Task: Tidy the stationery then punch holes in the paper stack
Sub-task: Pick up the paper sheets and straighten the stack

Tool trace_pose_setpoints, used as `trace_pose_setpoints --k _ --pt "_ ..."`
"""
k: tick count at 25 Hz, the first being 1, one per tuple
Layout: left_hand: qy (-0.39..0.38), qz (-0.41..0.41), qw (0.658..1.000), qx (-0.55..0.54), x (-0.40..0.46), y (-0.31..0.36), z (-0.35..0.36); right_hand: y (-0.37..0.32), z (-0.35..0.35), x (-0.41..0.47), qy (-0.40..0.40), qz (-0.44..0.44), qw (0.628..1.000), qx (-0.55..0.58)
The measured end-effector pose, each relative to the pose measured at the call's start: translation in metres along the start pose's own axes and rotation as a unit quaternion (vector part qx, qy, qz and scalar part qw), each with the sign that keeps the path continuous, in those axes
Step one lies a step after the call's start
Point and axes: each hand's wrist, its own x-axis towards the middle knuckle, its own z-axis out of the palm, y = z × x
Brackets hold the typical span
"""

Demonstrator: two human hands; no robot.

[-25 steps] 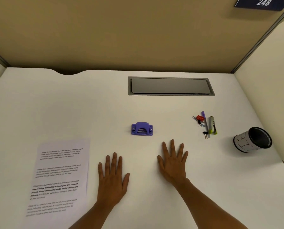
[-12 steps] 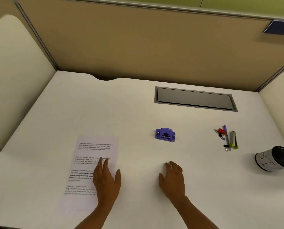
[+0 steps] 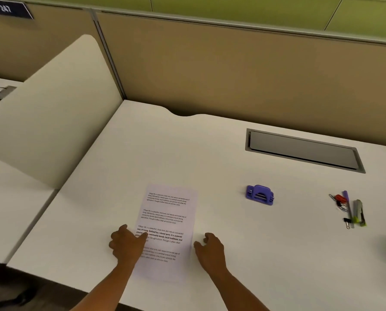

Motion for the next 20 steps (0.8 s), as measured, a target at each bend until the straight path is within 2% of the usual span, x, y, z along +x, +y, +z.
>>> trace_pose_setpoints --k 5,9,13,20 --pt "-0.053 0.042 0.997 0.049 0.003 0.001 0.0 -0.026 0.022 0.005 -0.001 0.039 0.999 -0.006" --pt "-0.072 0.061 0.994 0.057 0.001 0.004 -0.001 -0.034 0.03 0.002 0.002 0.02 0.996 -0.091" --pt "-0.078 0.065 0.993 0.051 0.001 0.006 -0.003 -0.037 0.034 0.002 0.008 0.009 0.993 -0.116" --pt "-0.101 0.071 0.992 0.033 0.008 0.009 -0.006 -0.036 0.036 0.003 0.065 0.016 0.993 -0.099"
